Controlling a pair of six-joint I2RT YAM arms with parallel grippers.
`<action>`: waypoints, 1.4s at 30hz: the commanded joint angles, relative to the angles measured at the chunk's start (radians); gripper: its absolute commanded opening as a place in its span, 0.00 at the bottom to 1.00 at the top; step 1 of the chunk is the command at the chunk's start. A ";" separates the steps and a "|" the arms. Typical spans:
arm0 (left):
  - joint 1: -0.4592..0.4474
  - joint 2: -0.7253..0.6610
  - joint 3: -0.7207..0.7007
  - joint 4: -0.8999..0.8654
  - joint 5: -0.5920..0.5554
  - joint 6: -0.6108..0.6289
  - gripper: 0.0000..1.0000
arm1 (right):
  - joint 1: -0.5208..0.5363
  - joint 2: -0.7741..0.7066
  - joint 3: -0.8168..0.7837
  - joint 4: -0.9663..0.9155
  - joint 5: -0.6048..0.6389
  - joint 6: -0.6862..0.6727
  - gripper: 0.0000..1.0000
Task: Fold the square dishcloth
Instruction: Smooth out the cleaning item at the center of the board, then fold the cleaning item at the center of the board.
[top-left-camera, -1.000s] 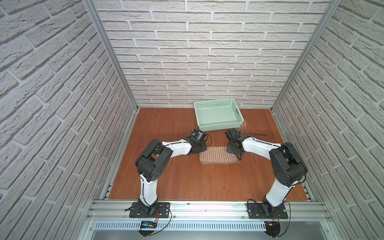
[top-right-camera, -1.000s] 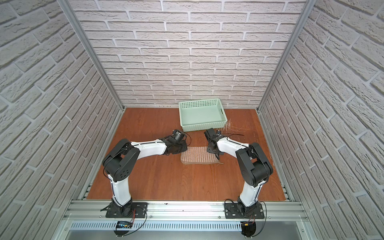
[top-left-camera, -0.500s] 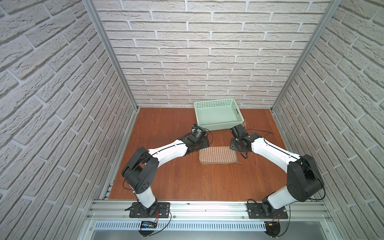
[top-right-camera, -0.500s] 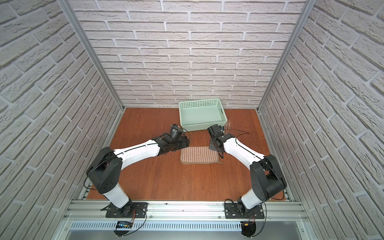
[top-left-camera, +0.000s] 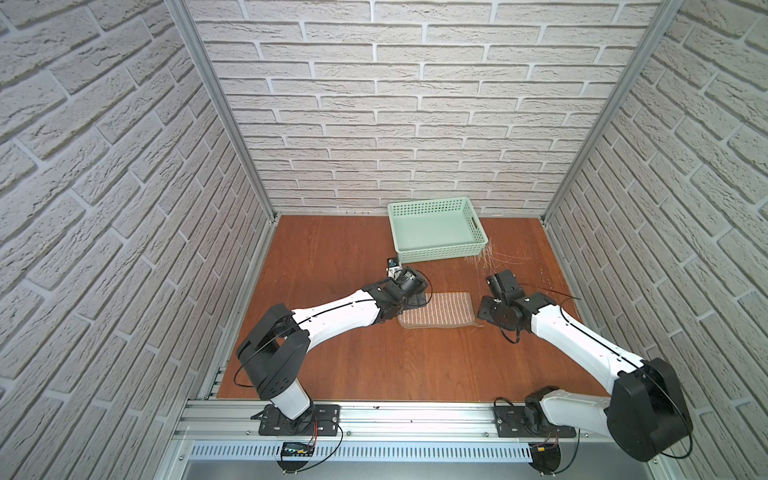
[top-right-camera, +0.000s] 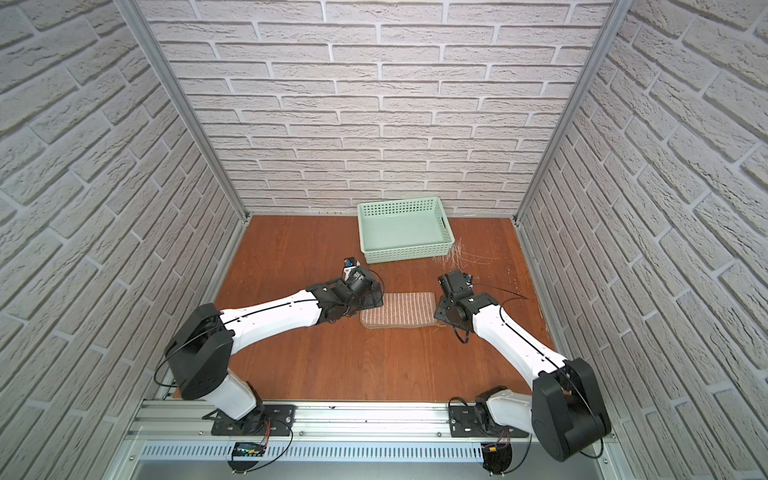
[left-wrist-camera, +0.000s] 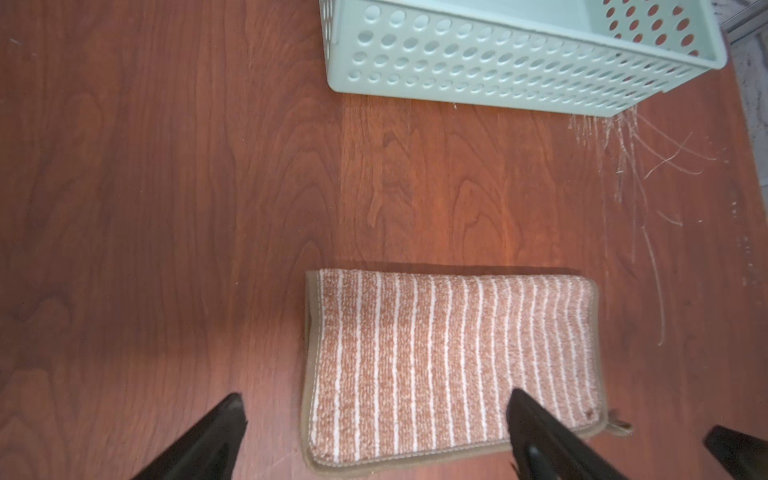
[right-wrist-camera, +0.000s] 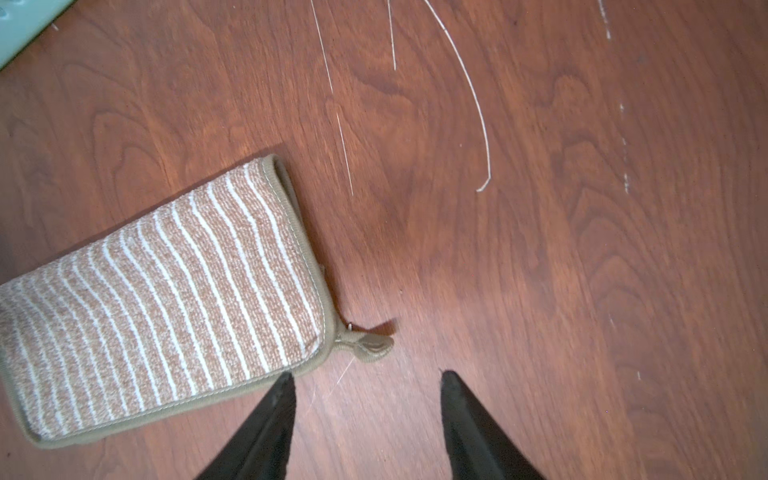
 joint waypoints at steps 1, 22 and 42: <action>-0.024 0.030 -0.020 -0.052 -0.087 -0.025 0.98 | -0.015 -0.053 -0.038 0.025 -0.010 0.042 0.64; -0.026 0.091 -0.022 -0.057 -0.120 -0.054 0.98 | -0.045 -0.094 -0.251 0.239 -0.177 0.208 0.75; -0.025 0.107 -0.024 -0.063 -0.125 -0.053 0.98 | -0.046 0.035 -0.312 0.438 -0.209 0.269 0.64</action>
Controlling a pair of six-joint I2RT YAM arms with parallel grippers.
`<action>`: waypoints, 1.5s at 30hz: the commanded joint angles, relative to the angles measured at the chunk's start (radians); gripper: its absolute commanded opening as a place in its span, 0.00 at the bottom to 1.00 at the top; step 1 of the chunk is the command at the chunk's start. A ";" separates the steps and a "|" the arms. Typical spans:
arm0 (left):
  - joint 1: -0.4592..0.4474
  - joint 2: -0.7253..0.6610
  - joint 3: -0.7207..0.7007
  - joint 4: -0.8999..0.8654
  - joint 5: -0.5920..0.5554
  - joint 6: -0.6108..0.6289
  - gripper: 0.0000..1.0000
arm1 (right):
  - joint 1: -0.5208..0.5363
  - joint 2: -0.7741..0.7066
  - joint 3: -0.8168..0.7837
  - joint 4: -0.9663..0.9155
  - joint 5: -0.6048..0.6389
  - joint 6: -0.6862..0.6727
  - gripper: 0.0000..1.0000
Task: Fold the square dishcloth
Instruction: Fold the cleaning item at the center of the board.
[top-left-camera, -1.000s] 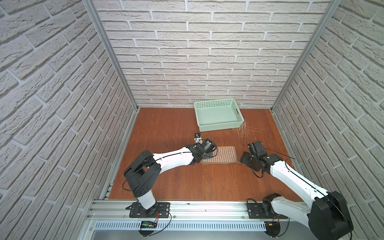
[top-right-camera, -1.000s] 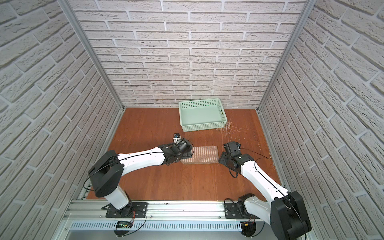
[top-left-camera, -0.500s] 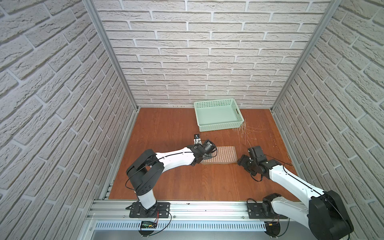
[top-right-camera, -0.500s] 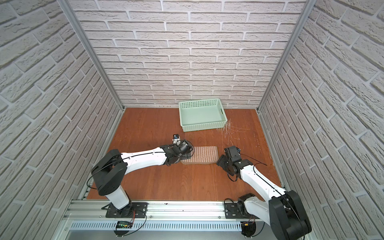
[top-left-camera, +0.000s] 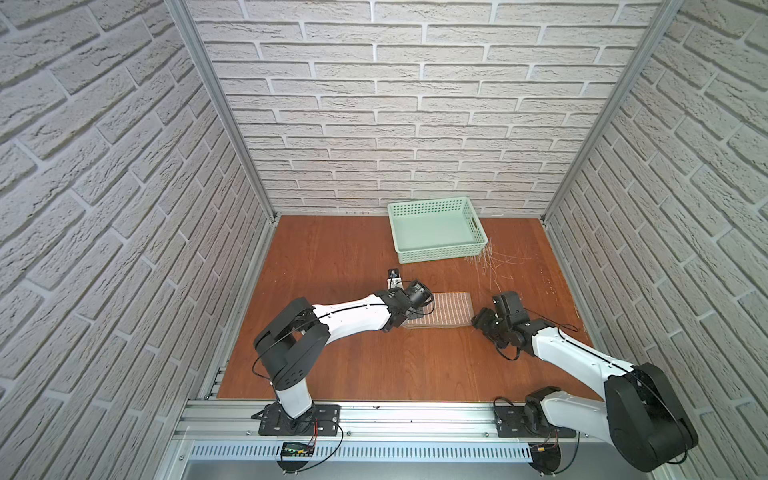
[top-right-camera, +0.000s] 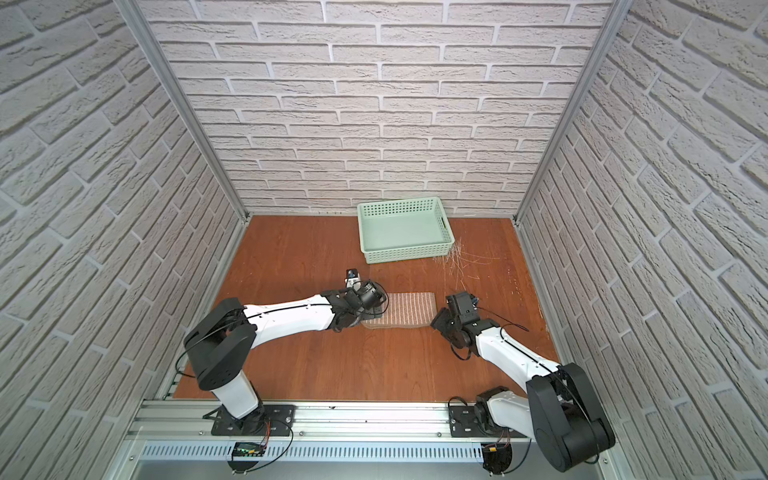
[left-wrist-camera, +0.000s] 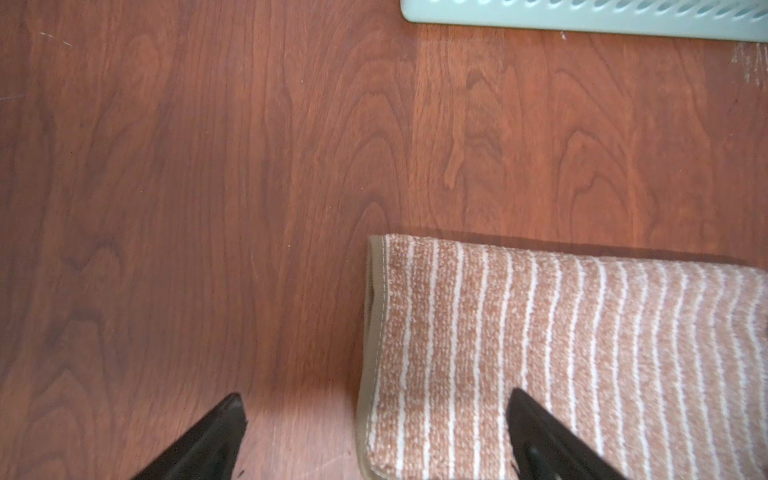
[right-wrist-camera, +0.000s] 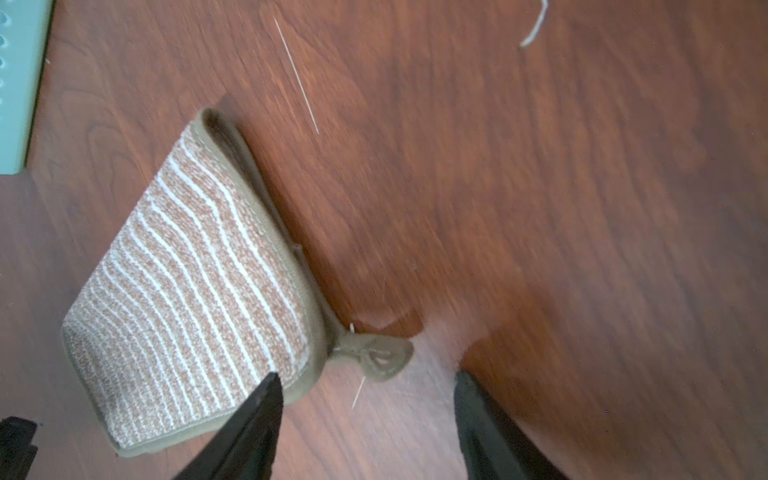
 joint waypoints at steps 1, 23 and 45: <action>0.001 0.013 -0.008 -0.020 -0.018 -0.001 0.98 | -0.006 0.036 -0.029 0.047 -0.020 0.020 0.62; 0.011 -0.001 -0.045 -0.044 0.041 -0.050 0.97 | -0.006 0.154 -0.005 0.131 -0.006 -0.031 0.30; 0.087 -0.044 -0.136 0.073 0.210 -0.097 0.81 | 0.075 0.034 0.121 -0.097 0.079 -0.180 0.08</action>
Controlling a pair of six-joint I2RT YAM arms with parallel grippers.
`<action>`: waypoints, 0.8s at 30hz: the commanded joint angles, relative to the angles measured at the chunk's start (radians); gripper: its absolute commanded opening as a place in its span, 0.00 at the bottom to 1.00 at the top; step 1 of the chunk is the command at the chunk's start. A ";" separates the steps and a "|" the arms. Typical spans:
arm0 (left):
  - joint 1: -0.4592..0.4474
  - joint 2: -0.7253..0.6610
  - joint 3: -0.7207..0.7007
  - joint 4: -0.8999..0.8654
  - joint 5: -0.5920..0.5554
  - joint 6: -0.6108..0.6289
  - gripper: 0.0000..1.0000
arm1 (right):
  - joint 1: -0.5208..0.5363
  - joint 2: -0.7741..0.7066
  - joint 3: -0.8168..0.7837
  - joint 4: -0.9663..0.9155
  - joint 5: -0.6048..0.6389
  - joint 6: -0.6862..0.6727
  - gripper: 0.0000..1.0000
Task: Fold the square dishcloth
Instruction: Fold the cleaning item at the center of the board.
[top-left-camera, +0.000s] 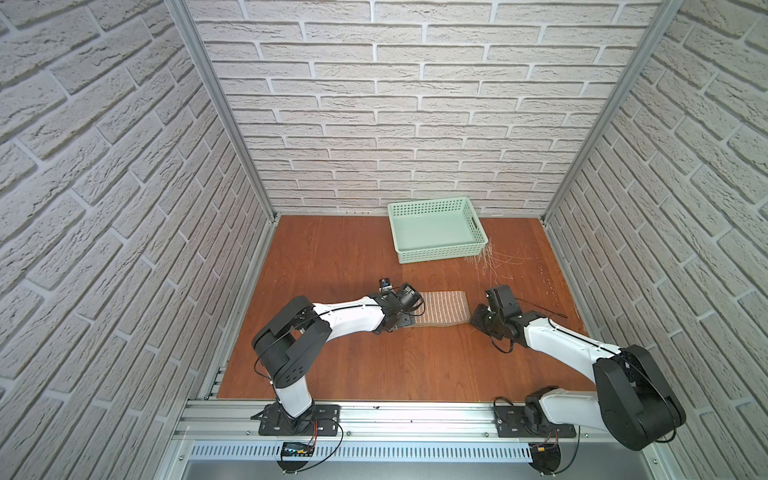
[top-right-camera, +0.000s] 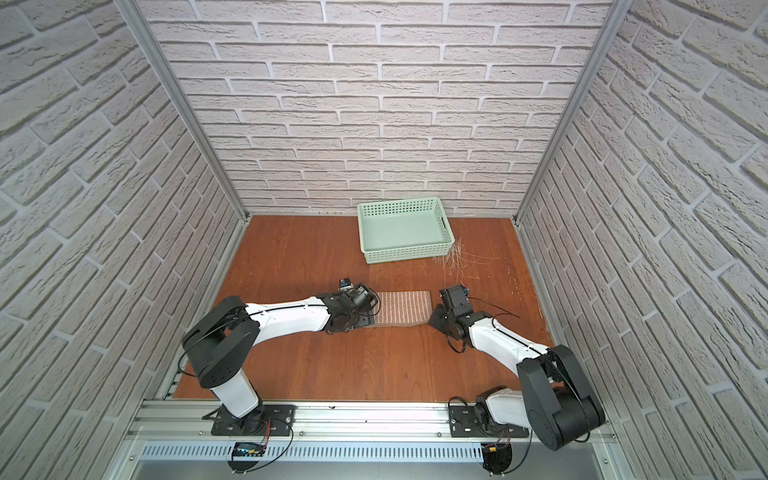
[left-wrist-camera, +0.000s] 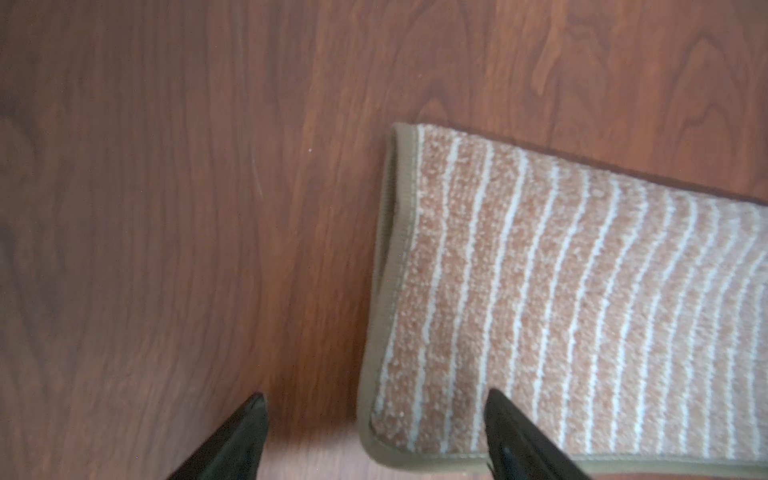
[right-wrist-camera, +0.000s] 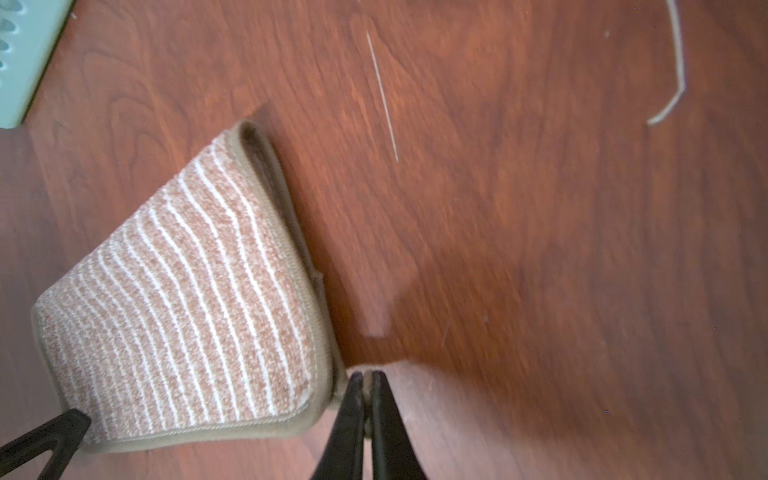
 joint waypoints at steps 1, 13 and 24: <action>0.023 -0.039 -0.033 0.031 0.022 -0.014 0.81 | 0.033 -0.044 0.034 -0.085 0.042 -0.026 0.08; 0.056 -0.097 -0.061 0.031 0.012 -0.007 0.77 | 0.120 -0.022 0.140 -0.205 0.094 -0.042 0.08; 0.055 -0.145 -0.053 -0.013 -0.016 0.010 0.77 | 0.099 -0.051 0.204 -0.332 0.185 -0.054 0.43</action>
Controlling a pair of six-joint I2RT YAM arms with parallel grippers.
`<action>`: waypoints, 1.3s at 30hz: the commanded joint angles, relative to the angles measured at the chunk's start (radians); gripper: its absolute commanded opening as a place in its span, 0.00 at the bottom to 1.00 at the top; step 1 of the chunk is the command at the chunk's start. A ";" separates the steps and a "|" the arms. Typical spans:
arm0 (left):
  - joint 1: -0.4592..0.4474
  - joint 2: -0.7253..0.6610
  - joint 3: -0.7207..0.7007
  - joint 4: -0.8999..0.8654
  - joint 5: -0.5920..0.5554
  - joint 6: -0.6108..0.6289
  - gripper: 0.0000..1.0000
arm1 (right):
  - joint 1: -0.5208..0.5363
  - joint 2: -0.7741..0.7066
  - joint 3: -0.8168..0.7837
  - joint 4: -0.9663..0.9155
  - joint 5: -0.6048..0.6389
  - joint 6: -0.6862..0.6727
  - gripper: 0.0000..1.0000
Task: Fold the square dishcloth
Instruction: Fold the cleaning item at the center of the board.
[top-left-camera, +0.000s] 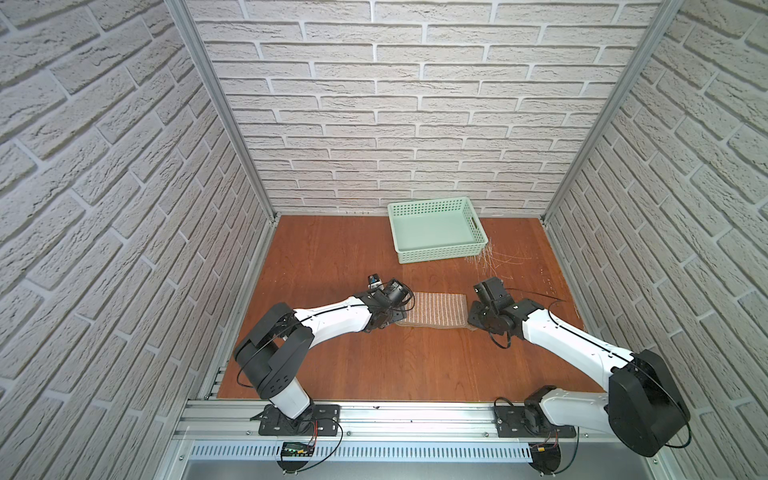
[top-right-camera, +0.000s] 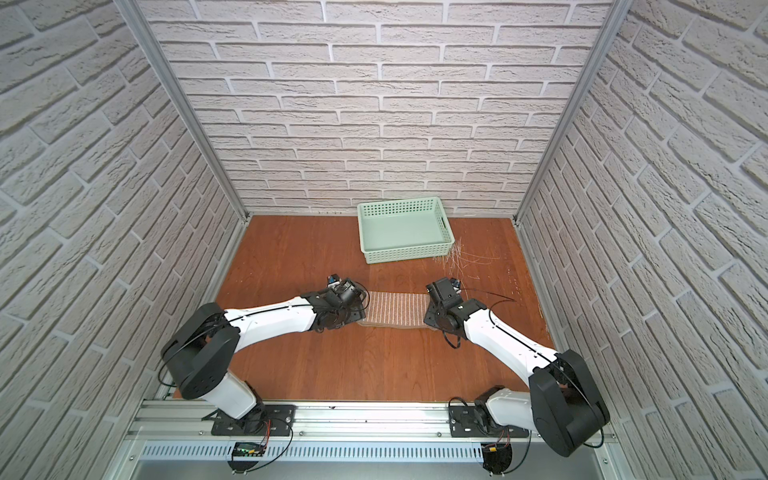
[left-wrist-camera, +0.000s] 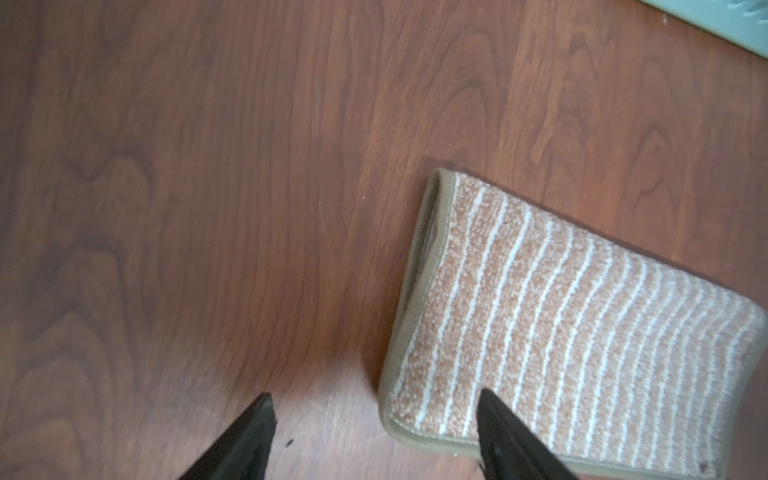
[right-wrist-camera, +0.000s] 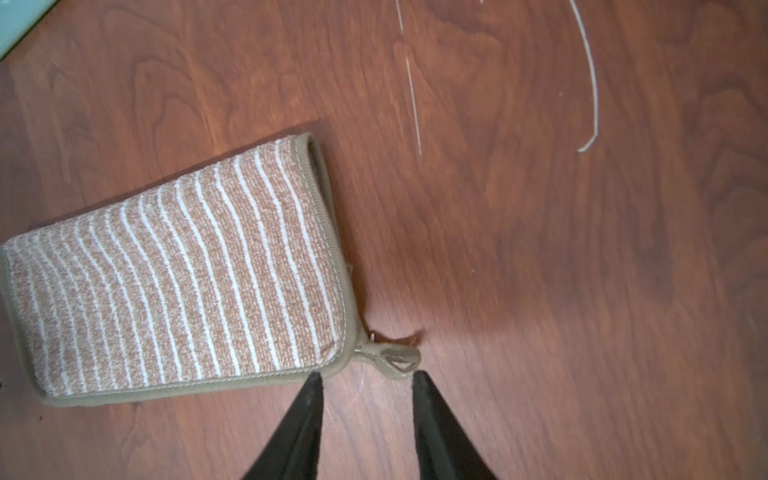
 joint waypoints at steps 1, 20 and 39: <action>0.005 -0.039 -0.002 -0.029 -0.031 0.017 0.77 | -0.020 -0.035 0.037 -0.029 0.008 -0.034 0.43; 0.035 0.009 0.012 -0.016 0.051 0.066 0.72 | -0.141 0.226 0.132 0.037 -0.228 -0.145 0.35; 0.069 0.156 0.136 -0.082 0.106 0.128 0.36 | -0.155 0.295 0.126 0.077 -0.230 -0.140 0.25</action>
